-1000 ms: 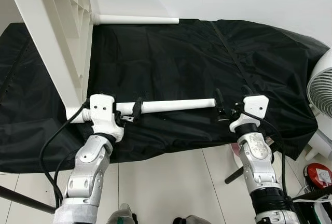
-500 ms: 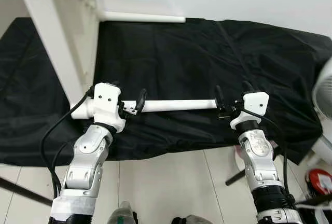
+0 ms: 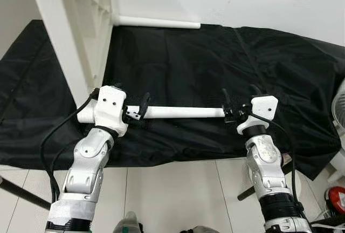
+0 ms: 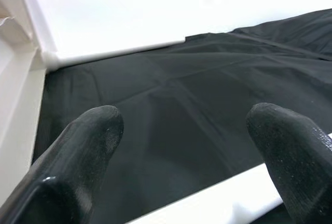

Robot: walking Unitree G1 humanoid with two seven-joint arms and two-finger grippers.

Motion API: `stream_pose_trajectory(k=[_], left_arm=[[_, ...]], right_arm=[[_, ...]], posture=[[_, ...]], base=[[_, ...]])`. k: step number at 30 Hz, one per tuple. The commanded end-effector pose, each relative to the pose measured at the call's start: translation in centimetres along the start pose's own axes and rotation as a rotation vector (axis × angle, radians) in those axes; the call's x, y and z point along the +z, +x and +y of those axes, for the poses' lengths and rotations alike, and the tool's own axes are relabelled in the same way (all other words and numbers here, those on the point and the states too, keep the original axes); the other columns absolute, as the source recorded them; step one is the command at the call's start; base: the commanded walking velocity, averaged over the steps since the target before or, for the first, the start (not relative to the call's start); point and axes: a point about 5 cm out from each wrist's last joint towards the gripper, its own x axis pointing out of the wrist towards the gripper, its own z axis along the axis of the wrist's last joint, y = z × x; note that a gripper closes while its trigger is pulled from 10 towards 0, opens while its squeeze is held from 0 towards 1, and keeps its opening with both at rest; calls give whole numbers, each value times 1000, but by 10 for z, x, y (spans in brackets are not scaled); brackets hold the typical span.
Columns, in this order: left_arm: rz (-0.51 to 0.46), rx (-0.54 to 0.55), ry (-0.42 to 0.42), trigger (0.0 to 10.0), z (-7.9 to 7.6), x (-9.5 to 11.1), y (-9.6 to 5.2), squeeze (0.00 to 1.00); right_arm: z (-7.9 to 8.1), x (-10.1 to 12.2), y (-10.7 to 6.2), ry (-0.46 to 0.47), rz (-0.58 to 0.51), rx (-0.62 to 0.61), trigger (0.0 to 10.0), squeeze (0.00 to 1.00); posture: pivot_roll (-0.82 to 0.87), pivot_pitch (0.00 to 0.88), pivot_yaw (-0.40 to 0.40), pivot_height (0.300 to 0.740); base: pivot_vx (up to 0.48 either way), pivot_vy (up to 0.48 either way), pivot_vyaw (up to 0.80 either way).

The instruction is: Building children table

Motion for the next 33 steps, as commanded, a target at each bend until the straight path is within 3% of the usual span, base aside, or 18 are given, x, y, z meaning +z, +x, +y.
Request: stream_pose_trajectory(k=[1,17,24,33], left_arm=[[9,-3,2,10000,0,-3,0,0],[12,19,7,10000,2,-6,-2,0],[13,47,7,10000,4,-6,-1,0],[18,54,8,10000,5,-7,-1,0]], right_arm=[[0,-1,-2,15,3,-8,10000,0],[2,-2,-2,32,10,-5,10000,0],[4,-3,-1,-3,18,13,10000,0],[5,-4,-1,28,17,2,10000,0]], posture=[[83,0,-48,740],[93,0,-54,740],[97,0,-53,740],[101,0,-47,740]], base=[[0,-270,0],[0,-286,0],[0,0,0],[0,0,0]])
